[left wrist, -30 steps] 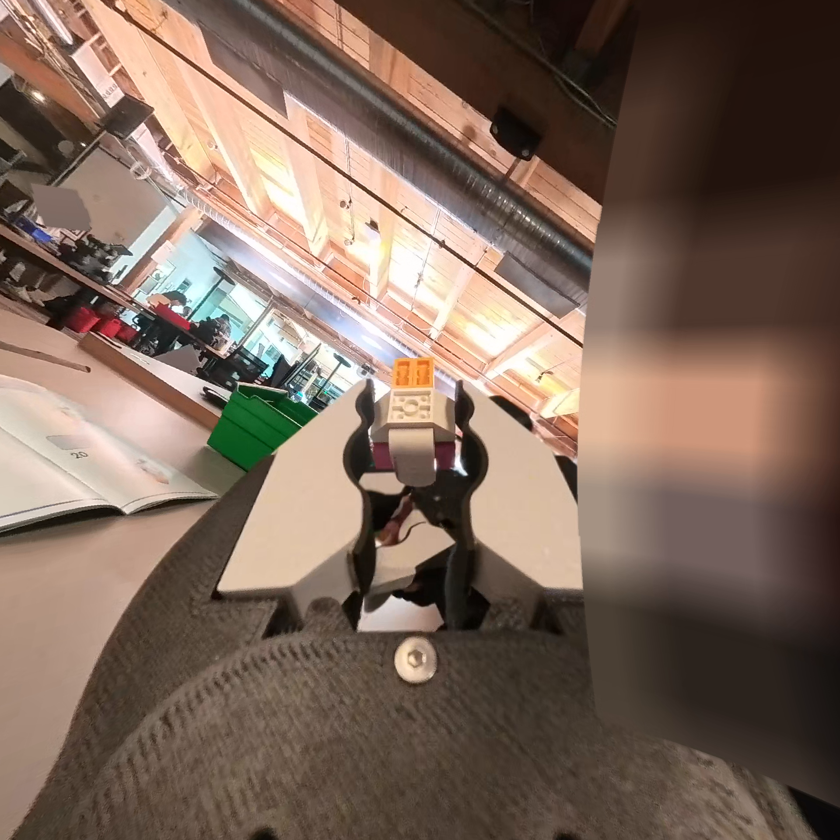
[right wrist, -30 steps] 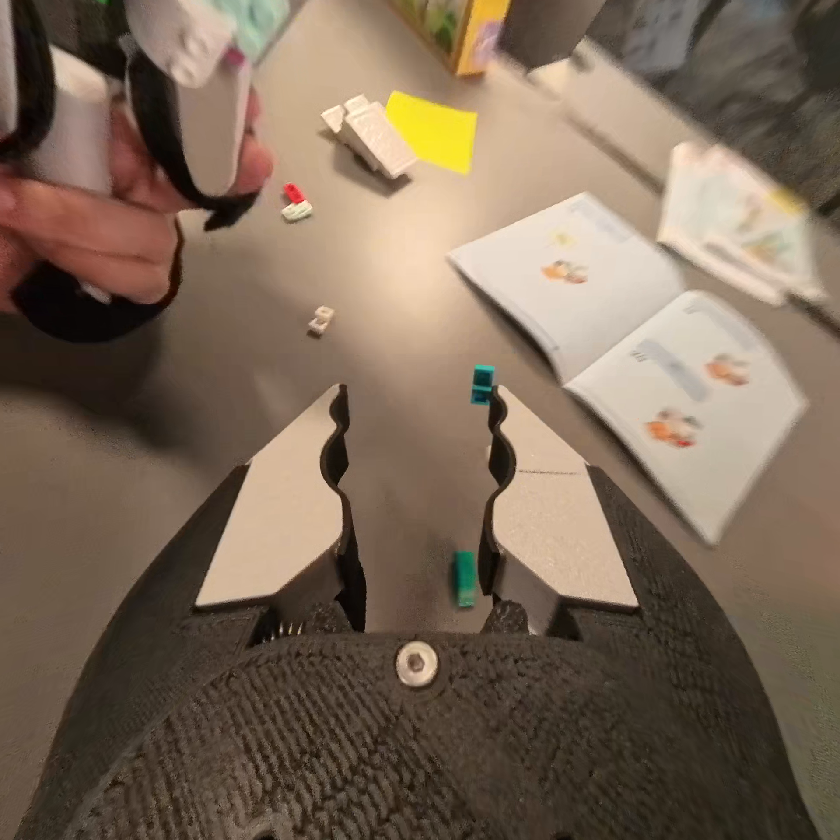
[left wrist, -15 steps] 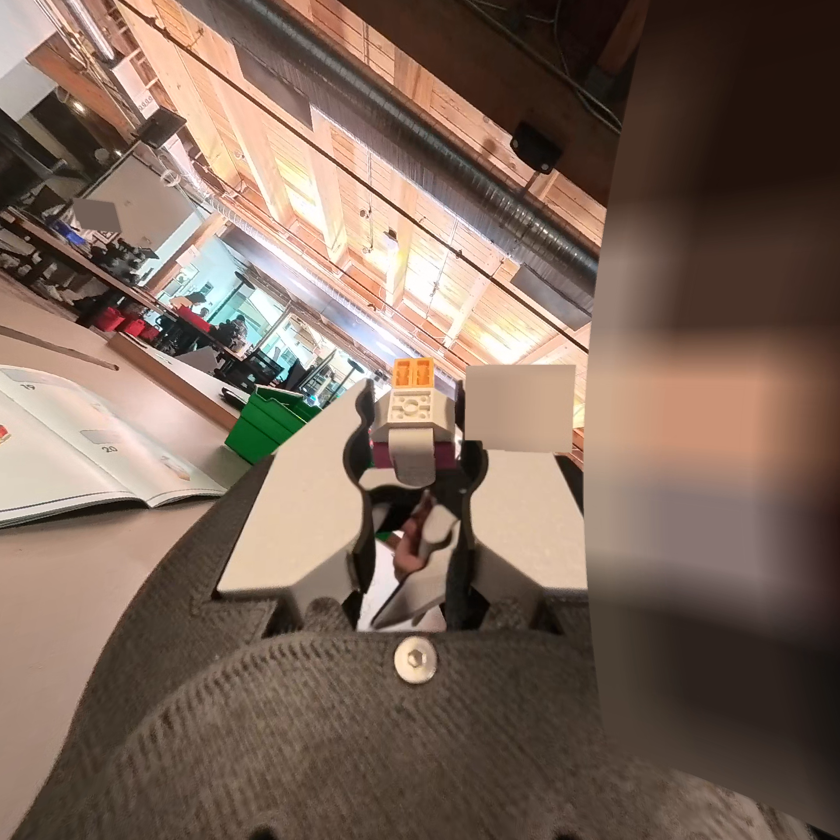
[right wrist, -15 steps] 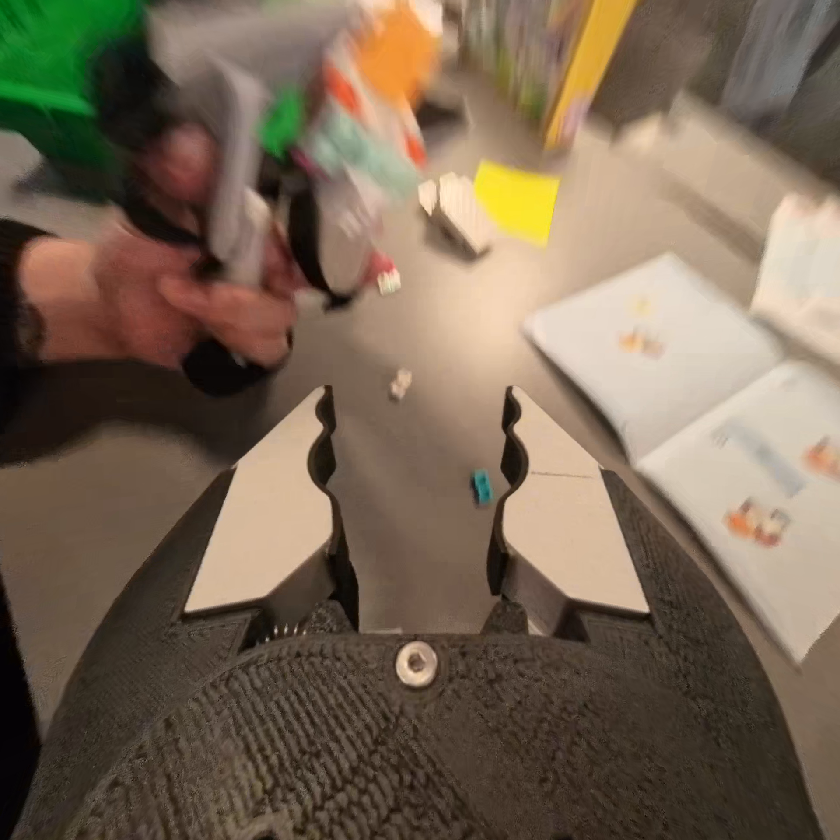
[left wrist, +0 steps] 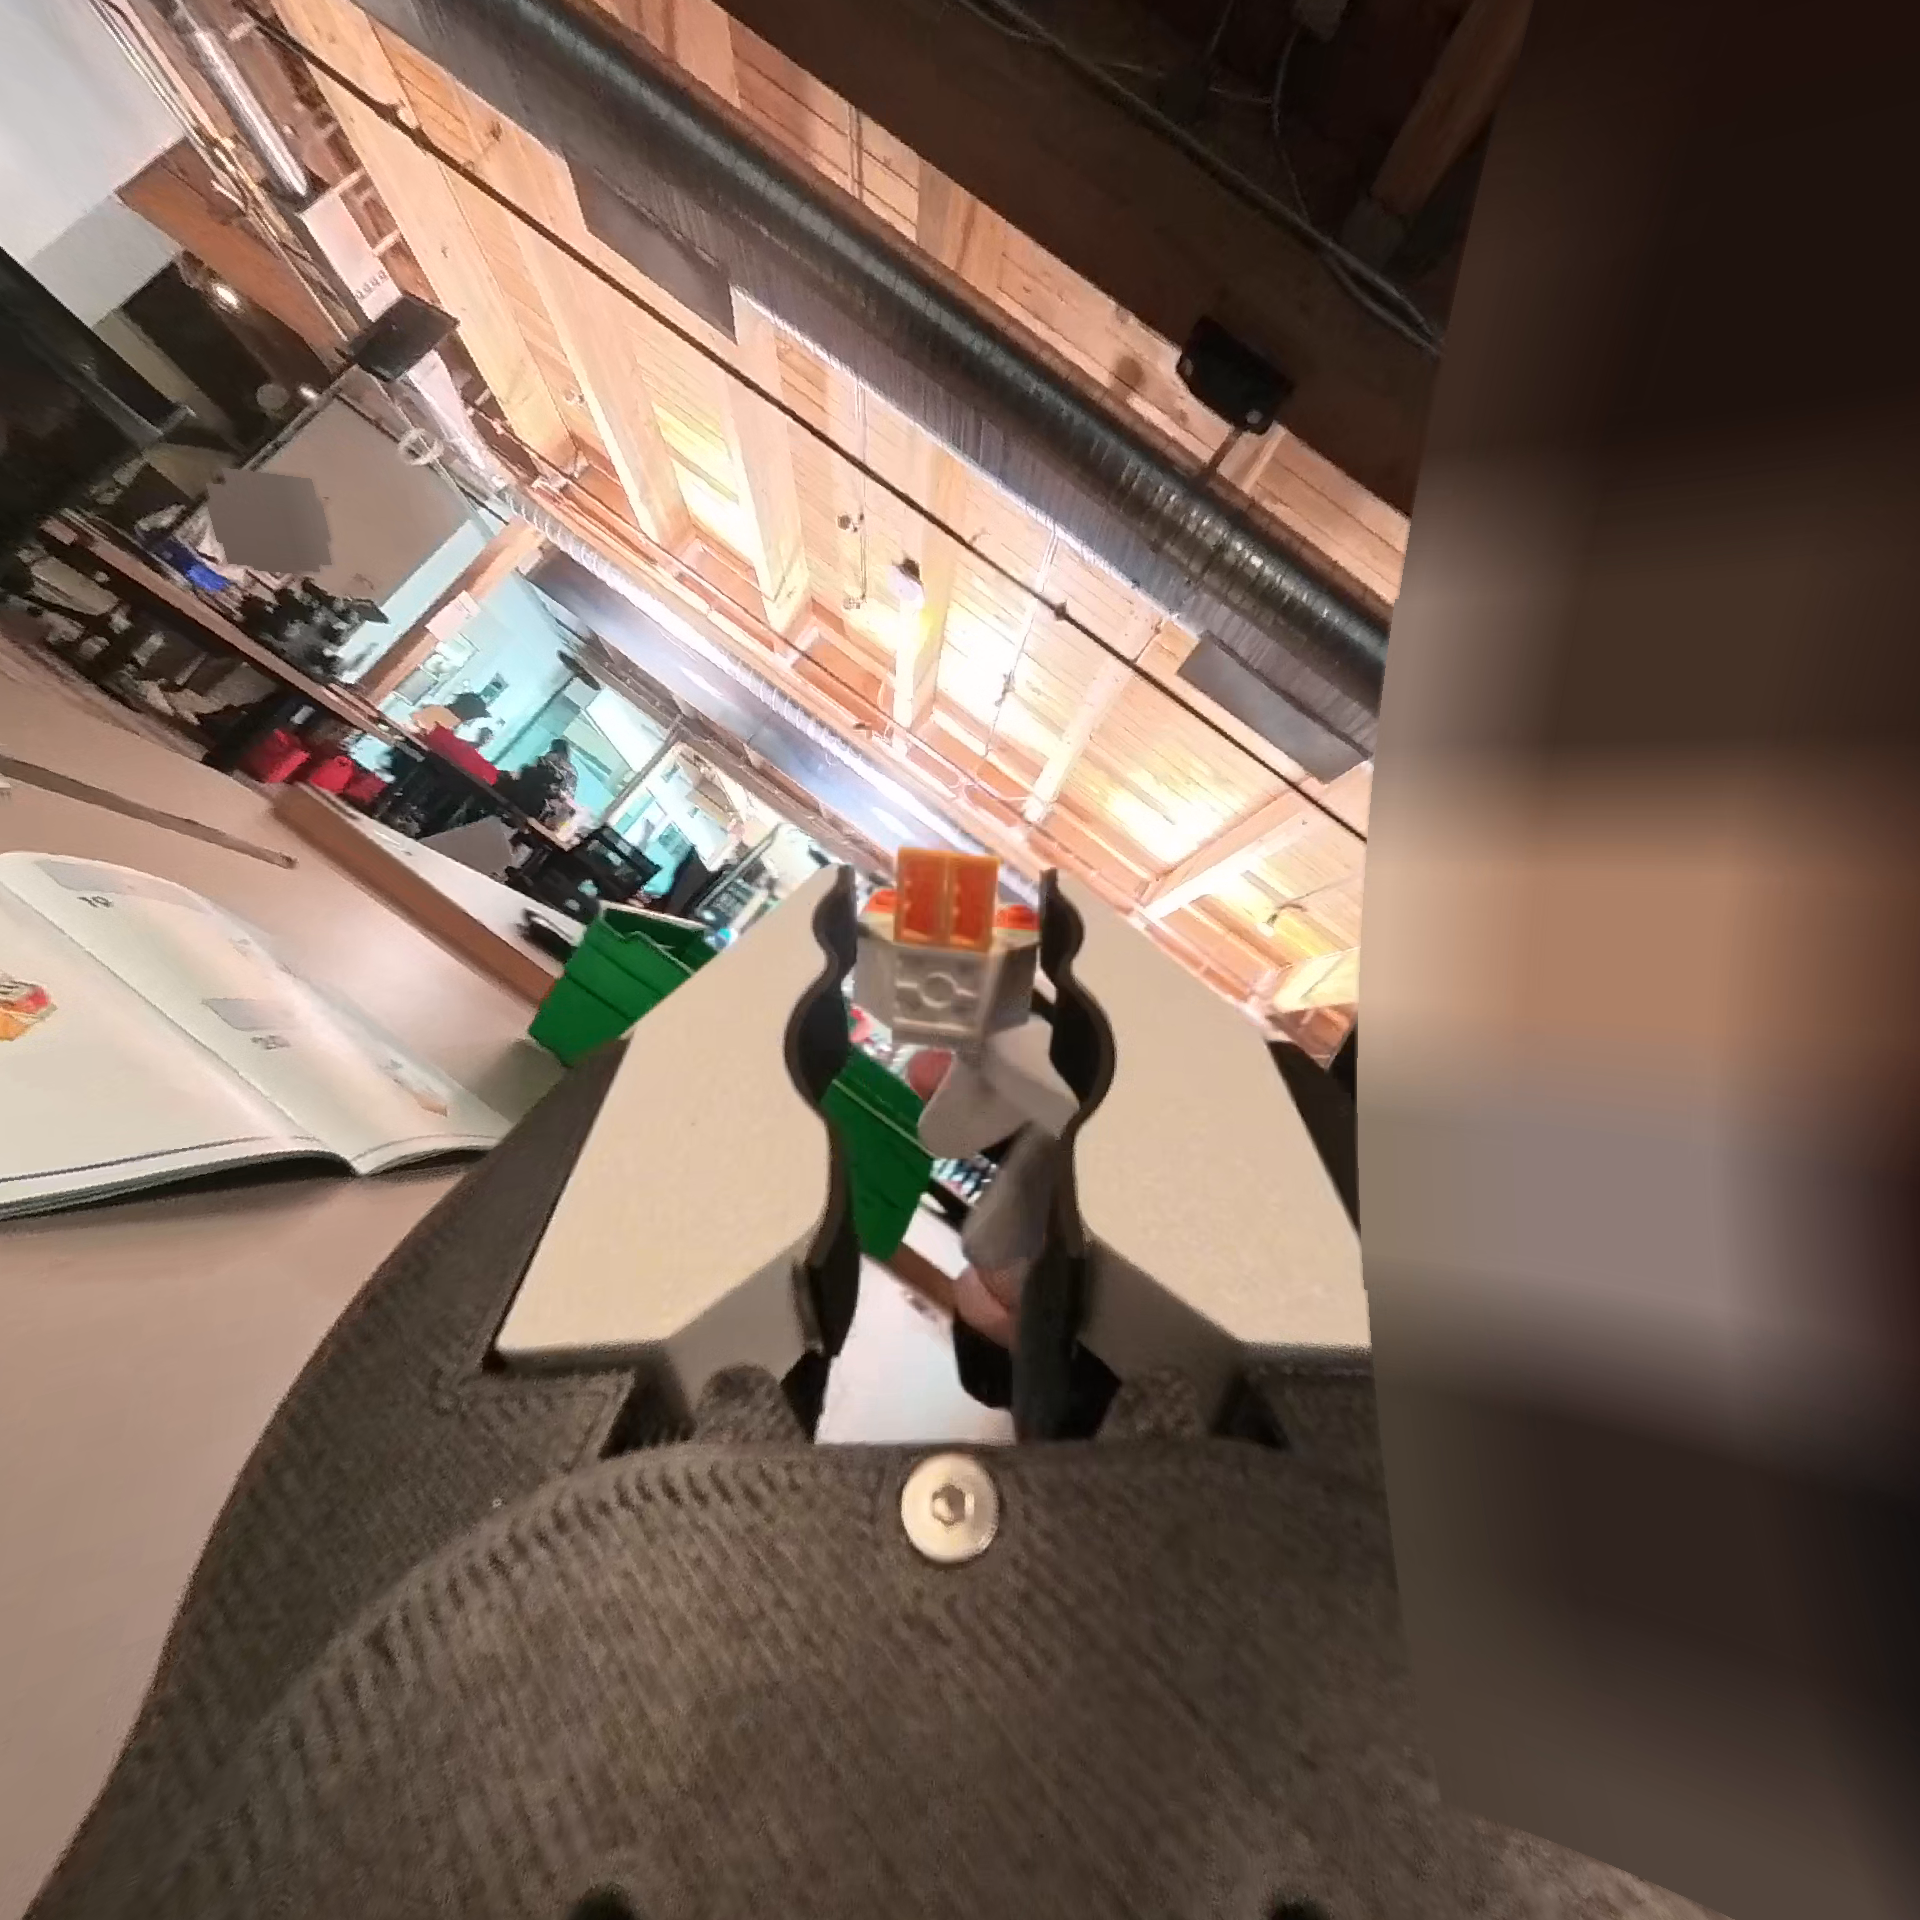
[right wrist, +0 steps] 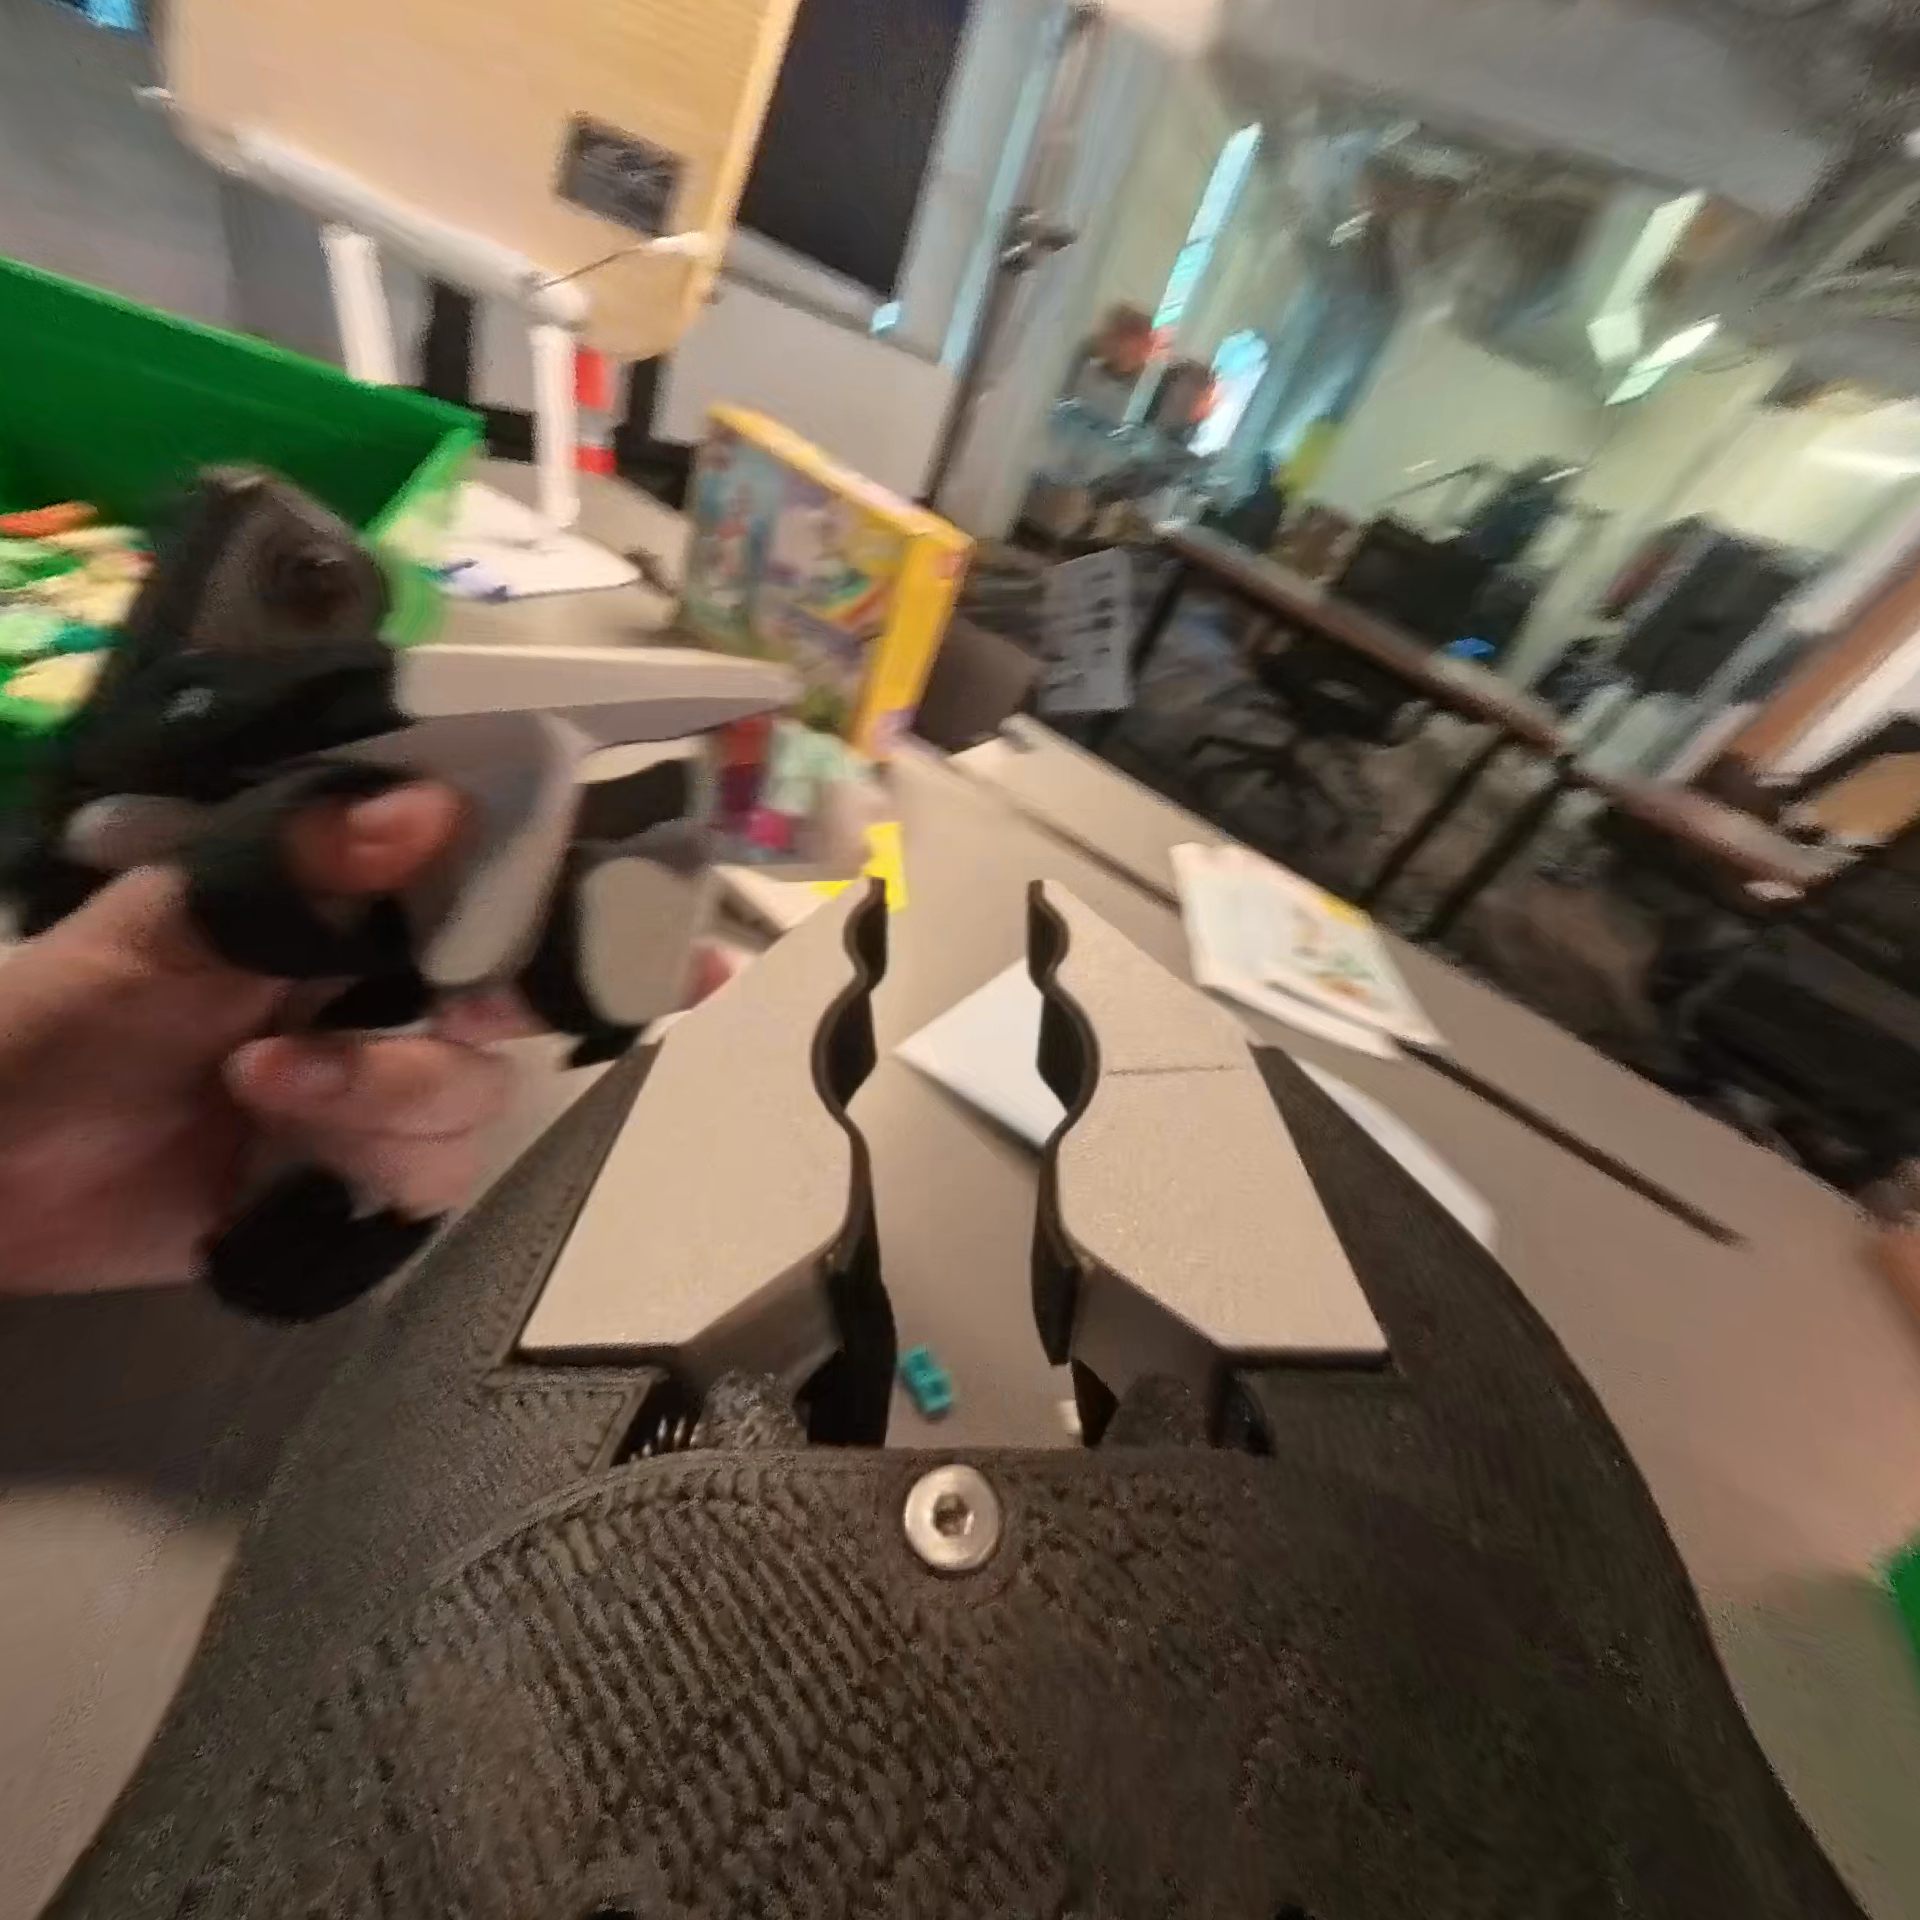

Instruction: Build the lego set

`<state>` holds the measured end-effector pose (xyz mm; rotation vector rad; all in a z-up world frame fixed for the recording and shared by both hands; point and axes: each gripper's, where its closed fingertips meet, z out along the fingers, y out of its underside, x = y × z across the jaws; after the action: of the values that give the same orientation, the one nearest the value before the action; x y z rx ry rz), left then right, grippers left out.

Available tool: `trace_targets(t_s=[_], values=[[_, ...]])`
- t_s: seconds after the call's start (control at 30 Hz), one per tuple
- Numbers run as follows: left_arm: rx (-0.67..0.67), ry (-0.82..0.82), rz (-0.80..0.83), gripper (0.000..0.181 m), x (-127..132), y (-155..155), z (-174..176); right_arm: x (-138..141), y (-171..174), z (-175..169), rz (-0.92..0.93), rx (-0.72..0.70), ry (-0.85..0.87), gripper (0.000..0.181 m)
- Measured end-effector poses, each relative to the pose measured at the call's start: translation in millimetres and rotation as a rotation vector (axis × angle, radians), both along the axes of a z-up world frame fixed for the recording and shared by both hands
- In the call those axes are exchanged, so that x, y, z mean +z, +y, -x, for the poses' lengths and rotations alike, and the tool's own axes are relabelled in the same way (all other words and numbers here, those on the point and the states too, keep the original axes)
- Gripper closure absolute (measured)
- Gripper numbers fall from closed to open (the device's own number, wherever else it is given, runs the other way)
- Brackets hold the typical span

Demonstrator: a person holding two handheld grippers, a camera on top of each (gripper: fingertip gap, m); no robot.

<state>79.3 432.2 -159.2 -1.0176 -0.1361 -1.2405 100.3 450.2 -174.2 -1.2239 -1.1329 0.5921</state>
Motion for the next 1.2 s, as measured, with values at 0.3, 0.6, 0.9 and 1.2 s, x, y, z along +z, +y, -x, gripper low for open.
trace_targets(t_s=[0.3, 0.6, 0.9, 1.2], values=[[-0.014, -0.048, 0.0, 0.147, -1, 0, -2, -7, -25, 10, 0.028, 0.167, -0.056, 0.129], [-0.005, -0.063, -0.001, 0.148, 0, 0, 1, -2, -11, 10, 0.021, 0.053, -0.024, 0.128], [0.002, -0.114, -0.018, 0.164, 2, -3, 10, -2, -24, 14, -0.106, 0.094, -0.051, 0.132], [-0.063, -0.063, 0.041, 0.164, -6, 1, -5, -7, -25, 19, -0.203, 0.095, -0.138, 0.144]])
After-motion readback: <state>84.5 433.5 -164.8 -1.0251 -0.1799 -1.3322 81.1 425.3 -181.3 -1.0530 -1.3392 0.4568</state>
